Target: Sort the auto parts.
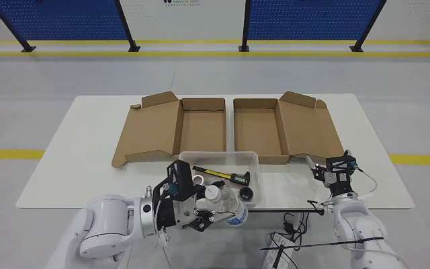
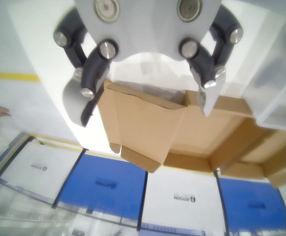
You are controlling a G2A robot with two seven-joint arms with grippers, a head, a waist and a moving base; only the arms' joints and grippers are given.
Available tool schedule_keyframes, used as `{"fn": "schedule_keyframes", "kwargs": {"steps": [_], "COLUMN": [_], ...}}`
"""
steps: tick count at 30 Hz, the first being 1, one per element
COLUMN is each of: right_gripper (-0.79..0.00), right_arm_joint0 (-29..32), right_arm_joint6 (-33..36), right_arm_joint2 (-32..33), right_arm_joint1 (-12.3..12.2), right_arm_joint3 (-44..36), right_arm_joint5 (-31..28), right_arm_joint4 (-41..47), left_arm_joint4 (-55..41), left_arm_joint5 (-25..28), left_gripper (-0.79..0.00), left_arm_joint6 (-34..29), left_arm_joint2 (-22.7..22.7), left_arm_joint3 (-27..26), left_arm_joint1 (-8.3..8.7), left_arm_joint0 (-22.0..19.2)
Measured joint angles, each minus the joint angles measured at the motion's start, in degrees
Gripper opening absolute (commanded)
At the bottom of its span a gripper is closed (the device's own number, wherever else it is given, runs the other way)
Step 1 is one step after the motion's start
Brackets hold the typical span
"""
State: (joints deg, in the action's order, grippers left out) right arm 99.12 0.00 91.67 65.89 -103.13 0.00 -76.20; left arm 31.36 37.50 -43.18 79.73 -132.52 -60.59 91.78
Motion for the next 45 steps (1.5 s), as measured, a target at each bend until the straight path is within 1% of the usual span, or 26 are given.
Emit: {"fn": "schedule_keyframes", "kwargs": {"steps": [15,20,24,31,35,39,45], "right_gripper": [0.000,0.000,0.000,0.000,0.000,0.000,0.000], "right_arm_joint0": [0.00,0.00,0.00,0.00,0.00,0.00,0.00], "right_arm_joint6": [0.00,0.00,0.00,0.00,0.00,0.00,0.00], "right_arm_joint2": [0.00,0.00,0.00,0.00,0.00,0.00,0.00], "right_arm_joint1": [0.00,0.00,0.00,0.00,0.00,0.00,0.00], "right_arm_joint3": [0.00,0.00,0.00,0.00,0.00,0.00,0.00], "right_arm_joint5": [0.00,0.00,0.00,0.00,0.00,0.00,0.00], "right_arm_joint4": [0.00,0.00,0.00,0.00,0.00,0.00,0.00], "left_arm_joint4": [0.46,2.96,6.09,15.03,19.61,23.35,26.49], "left_arm_joint5": [-0.08,-2.20,-7.25,-10.12,-13.40,-16.82,-19.66], "left_gripper": [-0.785,-0.785,-0.785,-0.785,-0.785,-0.785,-0.785], "left_arm_joint6": [0.47,2.01,4.98,7.85,12.52,16.71,20.05], "left_arm_joint2": [-0.32,0.25,1.00,0.43,-0.90,-3.18,-6.27], "left_arm_joint3": [0.11,1.50,3.49,6.80,9.93,13.43,19.61], "left_arm_joint1": [0.88,0.99,0.84,0.80,0.44,-0.08,-0.84], "left_arm_joint0": [0.58,-0.18,-1.81,-3.98,-5.35,-8.36,-14.08]}}
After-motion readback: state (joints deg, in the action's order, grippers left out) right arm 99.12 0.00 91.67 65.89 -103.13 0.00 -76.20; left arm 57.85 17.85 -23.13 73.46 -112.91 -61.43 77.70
